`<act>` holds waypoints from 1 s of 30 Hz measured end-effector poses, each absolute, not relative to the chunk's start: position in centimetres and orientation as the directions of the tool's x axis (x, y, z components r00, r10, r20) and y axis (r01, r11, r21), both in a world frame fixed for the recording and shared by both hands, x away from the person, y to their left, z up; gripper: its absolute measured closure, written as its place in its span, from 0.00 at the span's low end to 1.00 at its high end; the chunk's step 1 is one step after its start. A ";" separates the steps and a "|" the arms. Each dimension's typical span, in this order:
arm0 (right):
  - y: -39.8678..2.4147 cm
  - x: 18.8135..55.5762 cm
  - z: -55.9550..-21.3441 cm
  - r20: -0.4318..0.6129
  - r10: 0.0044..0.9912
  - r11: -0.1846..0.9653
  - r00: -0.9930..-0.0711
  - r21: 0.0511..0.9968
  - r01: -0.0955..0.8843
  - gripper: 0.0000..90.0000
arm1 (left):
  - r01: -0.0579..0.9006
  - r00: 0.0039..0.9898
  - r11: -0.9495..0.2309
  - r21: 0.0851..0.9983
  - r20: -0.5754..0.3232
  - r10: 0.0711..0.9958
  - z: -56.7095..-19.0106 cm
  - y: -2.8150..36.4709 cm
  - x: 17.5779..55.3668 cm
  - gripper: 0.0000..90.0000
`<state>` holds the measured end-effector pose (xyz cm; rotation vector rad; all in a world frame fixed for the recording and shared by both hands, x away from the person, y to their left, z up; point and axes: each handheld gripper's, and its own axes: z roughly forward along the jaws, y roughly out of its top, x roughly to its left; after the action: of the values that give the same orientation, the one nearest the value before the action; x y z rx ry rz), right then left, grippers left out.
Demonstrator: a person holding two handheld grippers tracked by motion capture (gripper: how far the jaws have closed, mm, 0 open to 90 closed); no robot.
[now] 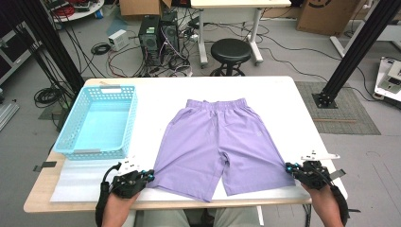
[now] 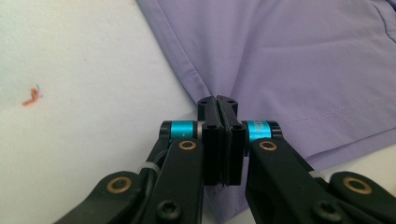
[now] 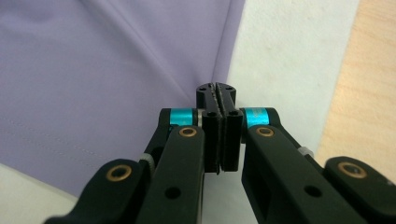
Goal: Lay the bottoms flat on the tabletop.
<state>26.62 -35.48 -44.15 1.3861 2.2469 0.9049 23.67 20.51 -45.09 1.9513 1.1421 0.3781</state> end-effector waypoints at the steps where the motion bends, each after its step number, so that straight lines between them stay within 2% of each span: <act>1: -35.6 26.5 -44.1 0.037 0.889 0.314 -0.457 0.678 0.665 1.00 | 0.580 0.549 -0.252 0.775 -0.142 0.824 -45.0 20.6 23.4 0.98; 5: -36.3 25.8 -43.8 0.045 0.886 0.311 -0.461 0.679 0.665 1.00 | 0.574 0.571 -0.250 0.779 -0.162 0.805 -44.9 20.9 22.6 0.98; 6: -36.3 25.7 -43.8 0.045 0.884 0.313 -0.464 0.680 0.663 0.99 | 0.558 0.574 -0.258 0.789 -0.143 0.806 -44.9 20.9 22.6 0.98; 7: -36.2 25.6 -43.7 0.043 0.885 0.312 -0.463 0.684 0.659 0.93 | 0.552 0.568 -0.253 0.795 -0.135 0.812 -44.9 20.9 22.8 0.94; 8: -36.1 25.7 -43.7 0.042 0.890 0.301 -0.455 0.695 0.653 0.80 | 0.549 0.558 -0.241 0.801 -0.136 0.819 -44.9 20.8 23.0 0.82; 9: -36.0 25.7 -43.6 0.053 0.892 0.285 -0.449 0.706 0.648 0.78 | 0.541 0.554 -0.226 0.810 -0.140 0.821 -44.8 20.8 23.3 0.72; 10: -35.8 25.7 -43.5 0.064 0.886 0.277 -0.459 0.721 0.635 0.77 | 0.527 0.553 -0.214 0.823 -0.141 0.821 -44.6 20.6 23.4 0.69; 17: -32.2 26.3 -43.3 0.068 0.814 0.322 -0.577 0.774 0.546 0.76 | 0.415 0.581 -0.165 0.895 -0.121 0.805 -43.3 19.2 26.1 0.56; 20: -31.0 27.6 -43.3 0.065 0.817 0.324 -0.574 0.770 0.550 0.72 | 0.383 0.590 -0.146 0.912 -0.120 0.799 -42.6 18.5 28.0 0.52; 25: -30.0 30.4 -42.5 0.046 0.819 0.322 -0.572 0.788 0.524 0.70 | 0.389 0.581 -0.119 0.913 -0.144 0.801 -42.1 17.4 32.3 0.52; 28: -29.8 32.2 -42.2 0.047 0.815 0.318 -0.578 0.796 0.514 0.69 | 0.384 0.579 -0.141 0.913 -0.119 0.806 -41.7 16.6 34.5 0.51; 30: -29.7 33.4 -42.0 0.054 0.814 0.309 -0.579 0.803 0.510 0.65 | 0.380 0.576 -0.151 0.913 -0.105 0.811 -41.5 16.0 35.7 0.51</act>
<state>33.42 -29.69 -41.96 1.1838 2.2195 1.1585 35.73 16.01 -41.54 1.7560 0.9848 0.5120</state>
